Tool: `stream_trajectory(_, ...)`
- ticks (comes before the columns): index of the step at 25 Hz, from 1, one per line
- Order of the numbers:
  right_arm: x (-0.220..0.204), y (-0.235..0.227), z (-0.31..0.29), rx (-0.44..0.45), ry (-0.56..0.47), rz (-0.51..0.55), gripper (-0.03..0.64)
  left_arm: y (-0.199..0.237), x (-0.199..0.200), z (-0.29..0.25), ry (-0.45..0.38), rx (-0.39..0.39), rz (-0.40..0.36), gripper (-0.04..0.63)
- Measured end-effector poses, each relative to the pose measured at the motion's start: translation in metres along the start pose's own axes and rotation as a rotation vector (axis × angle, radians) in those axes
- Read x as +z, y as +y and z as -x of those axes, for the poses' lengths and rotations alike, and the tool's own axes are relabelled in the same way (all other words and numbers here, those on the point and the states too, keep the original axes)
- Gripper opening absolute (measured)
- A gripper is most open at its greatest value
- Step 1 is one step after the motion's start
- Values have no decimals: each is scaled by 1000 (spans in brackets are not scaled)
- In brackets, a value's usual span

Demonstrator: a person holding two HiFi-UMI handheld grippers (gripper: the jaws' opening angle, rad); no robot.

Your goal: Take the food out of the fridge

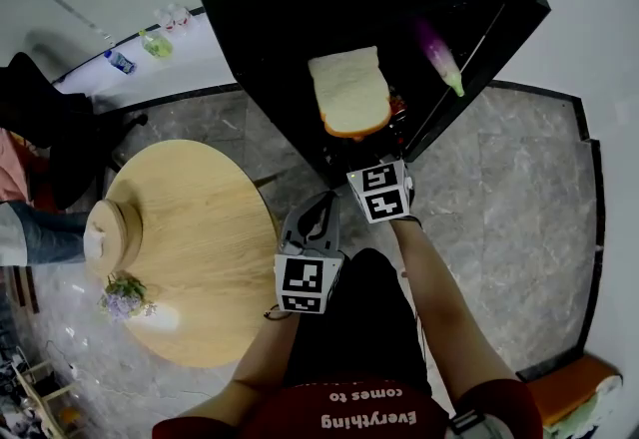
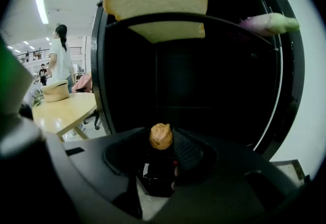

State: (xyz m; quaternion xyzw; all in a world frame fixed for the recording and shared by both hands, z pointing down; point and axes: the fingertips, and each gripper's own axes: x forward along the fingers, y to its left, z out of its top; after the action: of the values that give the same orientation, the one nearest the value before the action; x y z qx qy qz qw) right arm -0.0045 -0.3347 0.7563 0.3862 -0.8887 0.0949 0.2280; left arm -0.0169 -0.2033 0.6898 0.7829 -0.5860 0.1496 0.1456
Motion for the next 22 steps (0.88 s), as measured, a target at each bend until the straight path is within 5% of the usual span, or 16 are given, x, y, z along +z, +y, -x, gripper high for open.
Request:
stream_trajectory(14,59,37,113,47,132,-60,149,-25,81,66,113,-40,-40,6)
stream_trajectory(22,118,67,184,54,35,-82,149,-28,124,94,66,-52,-24,6)
